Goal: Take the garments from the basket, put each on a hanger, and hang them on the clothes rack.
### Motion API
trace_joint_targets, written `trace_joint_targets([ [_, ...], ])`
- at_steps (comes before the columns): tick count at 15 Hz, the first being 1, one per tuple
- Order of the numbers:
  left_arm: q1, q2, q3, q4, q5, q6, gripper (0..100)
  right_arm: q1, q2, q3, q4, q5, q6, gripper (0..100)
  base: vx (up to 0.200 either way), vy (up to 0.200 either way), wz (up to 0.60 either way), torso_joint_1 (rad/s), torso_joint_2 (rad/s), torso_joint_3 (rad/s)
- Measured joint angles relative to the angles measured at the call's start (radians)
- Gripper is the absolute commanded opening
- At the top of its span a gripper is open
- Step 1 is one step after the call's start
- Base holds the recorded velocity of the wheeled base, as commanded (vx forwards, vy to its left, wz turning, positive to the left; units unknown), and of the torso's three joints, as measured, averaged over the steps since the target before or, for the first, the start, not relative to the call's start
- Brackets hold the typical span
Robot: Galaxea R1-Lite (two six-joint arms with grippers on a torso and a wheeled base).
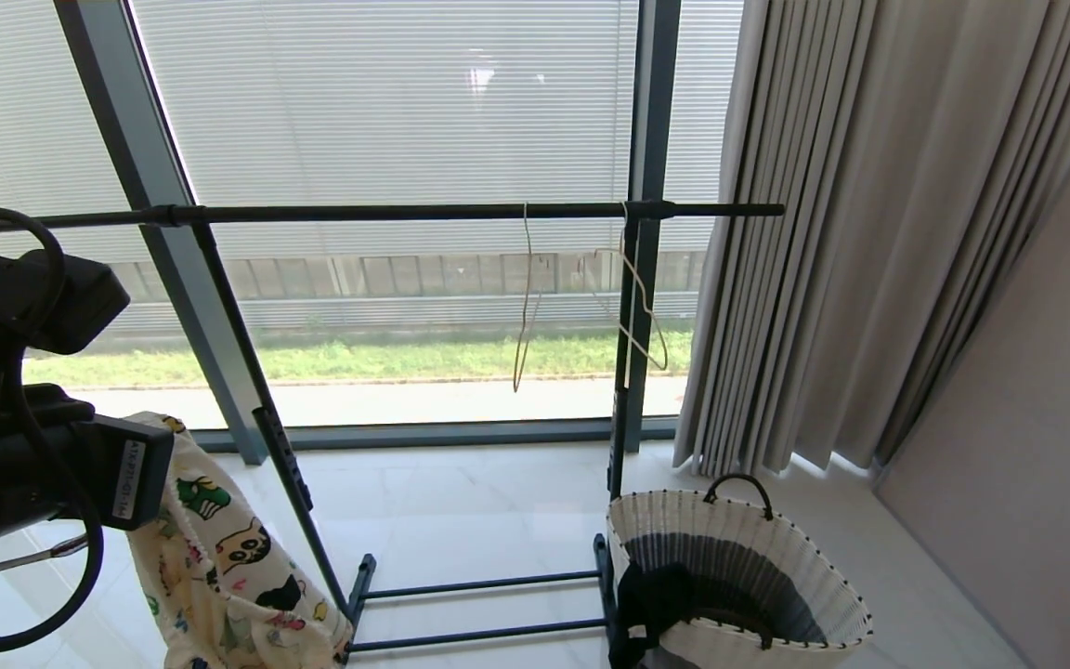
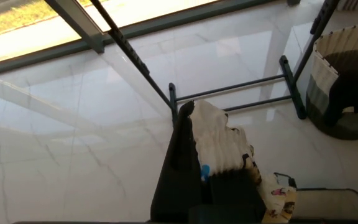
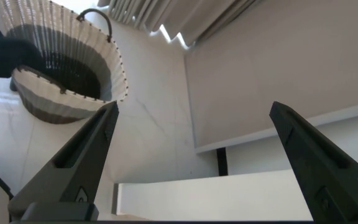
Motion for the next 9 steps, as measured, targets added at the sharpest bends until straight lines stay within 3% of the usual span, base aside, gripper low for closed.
trace_joint_targets([
  [4,0.0,-0.005,0.001,-0.055,0.001,0.01,0,0.0,-0.001,0.004,-0.001,0.011,-0.001,100,0.0,0.0,0.0,0.227,-0.51,-0.251],
  [8,0.003,-0.01,0.007,-0.054,0.003,0.011,0,0.0,-0.024,0.039,-0.001,0.066,0.001,100,0.0,0.0,0.0,0.0,0.0,0.0],
  [9,0.003,-0.011,0.01,-0.053,0.003,0.011,0,0.0,-0.036,0.051,0.0,0.073,0.002,100,0.0,0.2,0.0,0.007,0.01,-0.002],
])
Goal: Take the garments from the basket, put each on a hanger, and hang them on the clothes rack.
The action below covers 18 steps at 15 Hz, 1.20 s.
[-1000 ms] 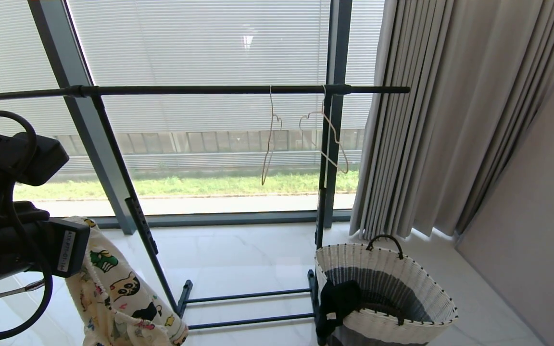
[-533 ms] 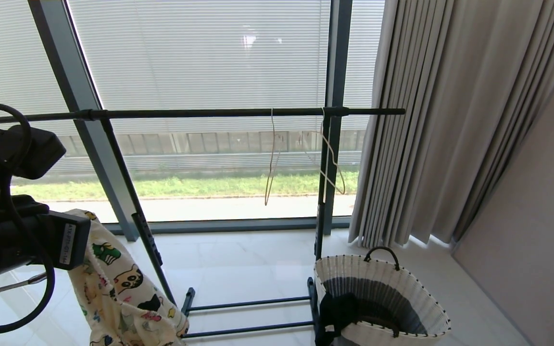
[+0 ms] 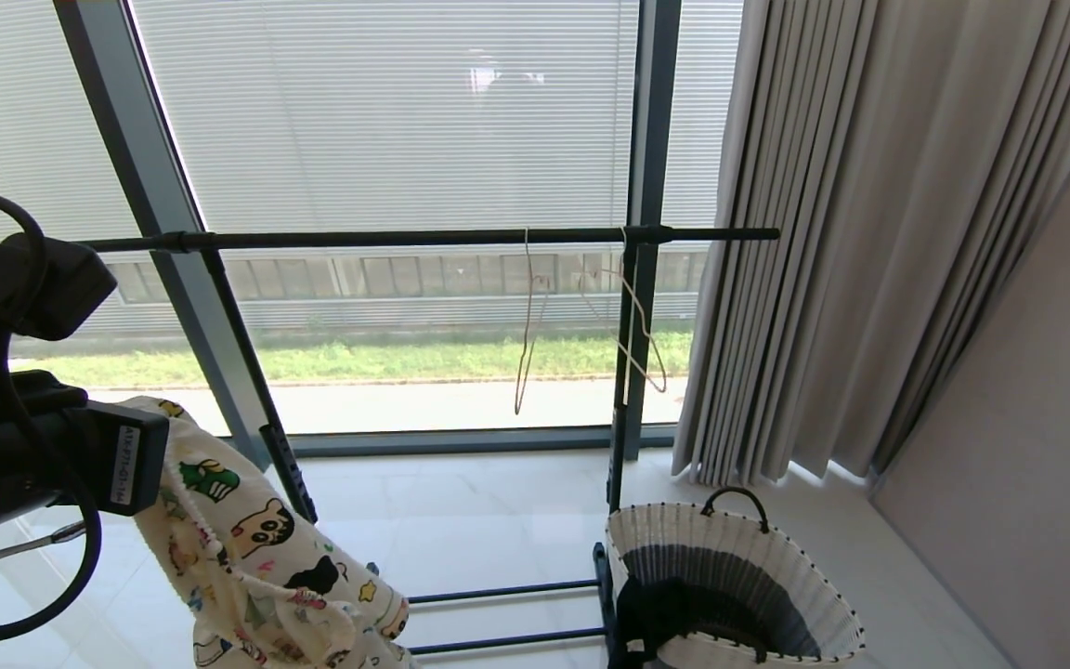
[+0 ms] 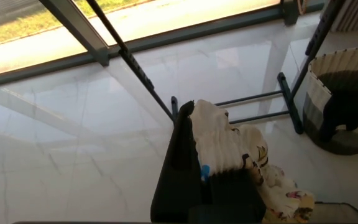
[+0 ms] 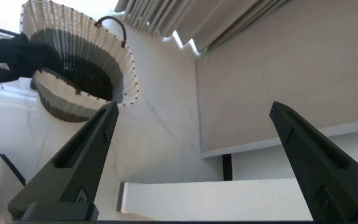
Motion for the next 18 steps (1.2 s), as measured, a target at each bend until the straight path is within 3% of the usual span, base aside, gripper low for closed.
trace_joint_targets([
  [7,-0.004,-0.02,0.027,0.001,0.029,0.009,0,0.0,-0.042,0.022,0.0,0.012,0.021,100,0.0,0.2,0.0,0.008,0.0,0.003],
  [10,-0.004,-0.031,0.036,0.0,0.029,0.015,0,0.0,-0.039,0.022,-0.006,0.065,0.03,100,0.0,0.2,0.0,0.004,0.01,-0.001],
  [14,-0.006,-0.034,0.038,0.0,0.028,0.018,0,0.0,0.042,0.005,-0.159,0.14,0.225,100,0.0,0.05,0.0,0.001,0.0,0.001],
  [18,-0.008,-0.038,0.037,-0.002,0.027,0.074,0,0.0,0.231,-0.117,-0.237,0.183,0.296,100,0.0,0.0,0.0,0.0,0.0,0.0],
])
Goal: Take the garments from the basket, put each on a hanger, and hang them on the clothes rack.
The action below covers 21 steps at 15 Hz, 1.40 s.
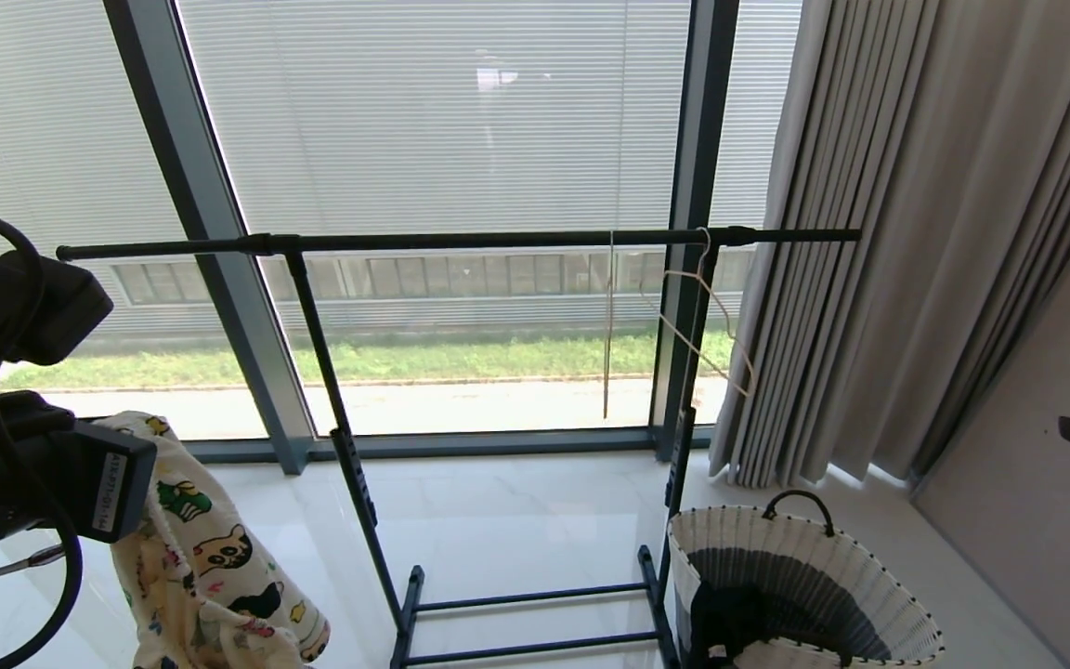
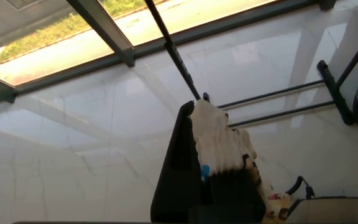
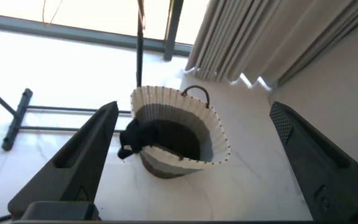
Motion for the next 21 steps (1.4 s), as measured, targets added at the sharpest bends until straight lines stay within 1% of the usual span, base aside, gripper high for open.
trace_joint_targets([
  [1,-0.004,-0.004,-0.001,0.0,0.001,0.008,0,0.0,0.04,-0.024,-0.011,0.015,0.001,100,0.0,0.0,0.0,0.0,0.0,0.0],
  [5,-0.038,-0.025,0.001,0.0,0.0,0.012,0,0.001,0.109,-0.044,-0.011,0.018,-0.005,100,0.2,0.0,0.0,-0.005,0.0,0.004],
  [9,-0.053,-0.035,0.006,0.0,0.0,0.012,0,0.0,0.124,-0.045,-0.01,0.019,-0.006,100,0.2,0.0,0.0,0.011,0.0,0.002],
  [21,-0.053,-0.035,0.008,0.0,0.001,0.013,0,0.0,0.135,-0.044,-0.01,0.024,-0.006,100,0.2,0.0,0.0,0.003,0.0,0.002],
])
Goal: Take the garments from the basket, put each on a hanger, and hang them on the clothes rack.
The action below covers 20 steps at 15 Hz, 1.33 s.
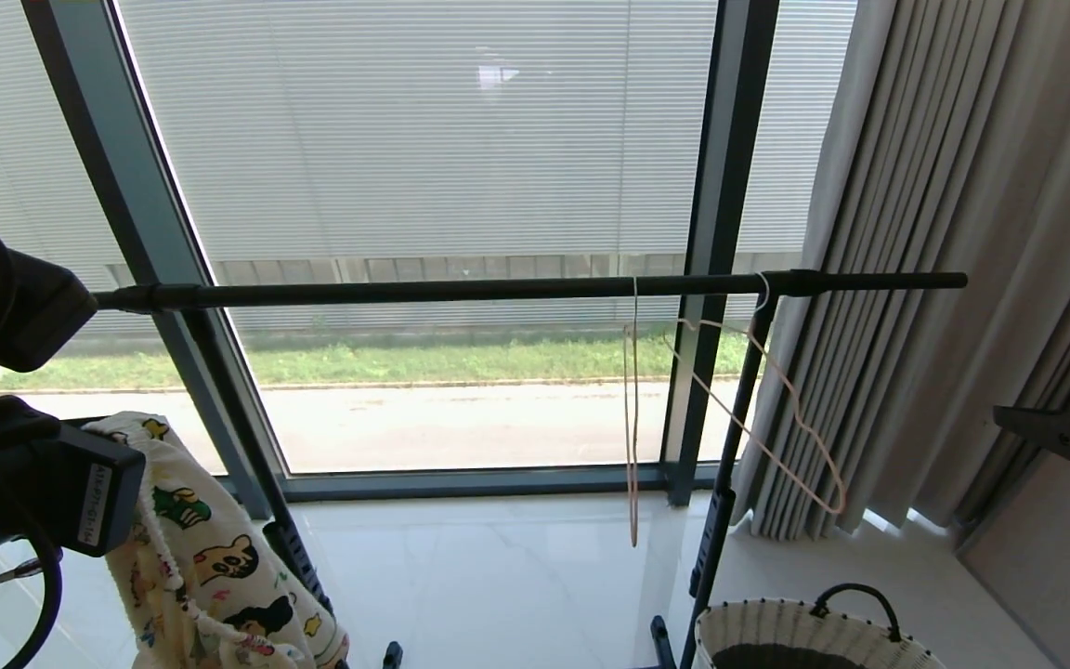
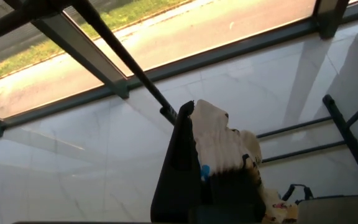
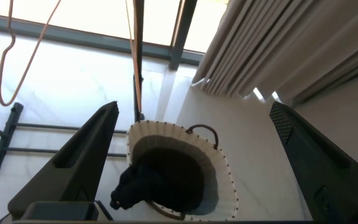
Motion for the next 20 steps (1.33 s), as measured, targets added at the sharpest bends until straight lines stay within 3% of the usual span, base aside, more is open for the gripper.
trace_joint_targets([
  [2,0.003,-0.001,0.001,0.0,0.006,-0.001,0,0.0,0.008,0.0,0.0,0.013,0.0,100,0.2,0.0,0.0,0.0,0.0,-0.002],
  [4,0.004,-0.002,0.011,0.0,0.052,-0.002,0,0.0,0.025,0.0,0.0,0.044,0.0,100,0.0,0.0,0.0,0.0,0.0,0.0],
  [9,0.009,-0.029,0.042,0.0,0.058,-0.01,0,-0.012,0.096,0.004,-0.007,0.089,-0.001,100,0.0,0.0,0.0,0.0,0.0,0.0],
  [15,0.052,-0.128,0.09,0.0,0.081,-0.001,0,-0.09,0.332,0.005,-0.215,0.297,-0.123,100,0.0,0.0,0.0,0.0,0.0,0.0],
  [17,0.055,-0.153,0.105,0.001,0.139,-0.001,0,-0.095,0.428,0.005,-0.294,0.314,-0.137,100,0.0,0.0,0.0,0.0,0.0,0.0],
  [20,0.056,-0.182,0.114,0.0,0.153,-0.001,0,-0.058,0.552,0.007,-0.404,0.319,-0.136,100,0.0,0.0,0.0,0.0,0.0,0.0],
])
